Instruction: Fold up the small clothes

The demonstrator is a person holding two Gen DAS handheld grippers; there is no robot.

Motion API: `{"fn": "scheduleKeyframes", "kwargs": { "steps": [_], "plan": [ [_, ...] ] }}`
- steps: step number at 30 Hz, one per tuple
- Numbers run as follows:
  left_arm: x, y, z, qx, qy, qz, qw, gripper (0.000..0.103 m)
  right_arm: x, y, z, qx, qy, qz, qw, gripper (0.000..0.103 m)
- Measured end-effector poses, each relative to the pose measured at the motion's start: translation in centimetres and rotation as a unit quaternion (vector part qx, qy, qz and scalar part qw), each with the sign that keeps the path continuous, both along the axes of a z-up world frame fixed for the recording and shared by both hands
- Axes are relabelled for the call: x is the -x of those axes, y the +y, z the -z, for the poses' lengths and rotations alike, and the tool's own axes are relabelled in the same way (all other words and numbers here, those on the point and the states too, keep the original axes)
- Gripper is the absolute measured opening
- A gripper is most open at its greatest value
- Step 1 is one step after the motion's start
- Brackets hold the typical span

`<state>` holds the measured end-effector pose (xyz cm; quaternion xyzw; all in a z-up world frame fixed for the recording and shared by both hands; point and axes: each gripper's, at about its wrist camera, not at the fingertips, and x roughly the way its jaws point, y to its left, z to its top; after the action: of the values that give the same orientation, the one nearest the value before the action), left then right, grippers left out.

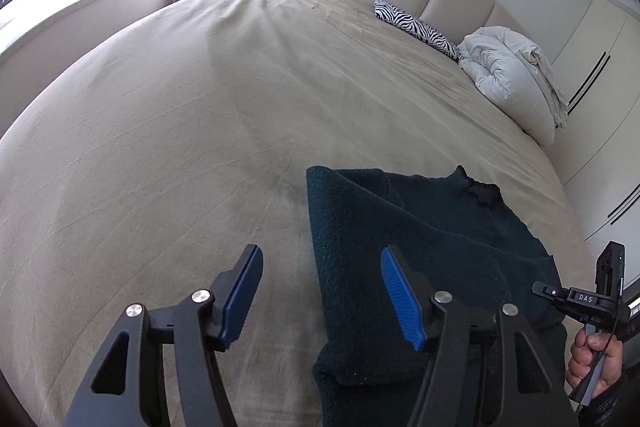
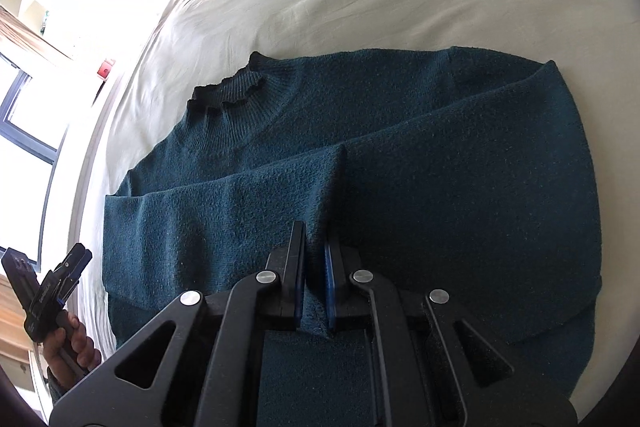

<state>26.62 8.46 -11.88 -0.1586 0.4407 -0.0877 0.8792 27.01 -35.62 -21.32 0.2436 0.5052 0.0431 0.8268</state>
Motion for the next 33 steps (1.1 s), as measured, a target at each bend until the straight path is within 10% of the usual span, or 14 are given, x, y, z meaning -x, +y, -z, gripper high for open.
{"fn": "scheduleKeyframes", "kwargs": {
  "steps": [13, 26, 33],
  "plan": [
    [-4.9, -1.5, 2.8, -0.039, 0.021, 0.001, 0.9990, 0.011, -0.2, 0.7, 1.1, 0.018, -0.016, -0.021, 1.000, 0.007],
    [-3.9, -0.2, 3.2, -0.036, -0.003, 0.009, 0.9993, 0.015, -0.2, -0.3, 2.5, 0.006, -0.016, 0.005, 1.000, 0.007],
    [2.8, -0.1, 0.3, -0.050, -0.004, 0.030, 0.9983, 0.042, 1.8, -0.7, 0.9, -0.036, -0.021, 0.010, 0.999, 0.023]
  ]
}}
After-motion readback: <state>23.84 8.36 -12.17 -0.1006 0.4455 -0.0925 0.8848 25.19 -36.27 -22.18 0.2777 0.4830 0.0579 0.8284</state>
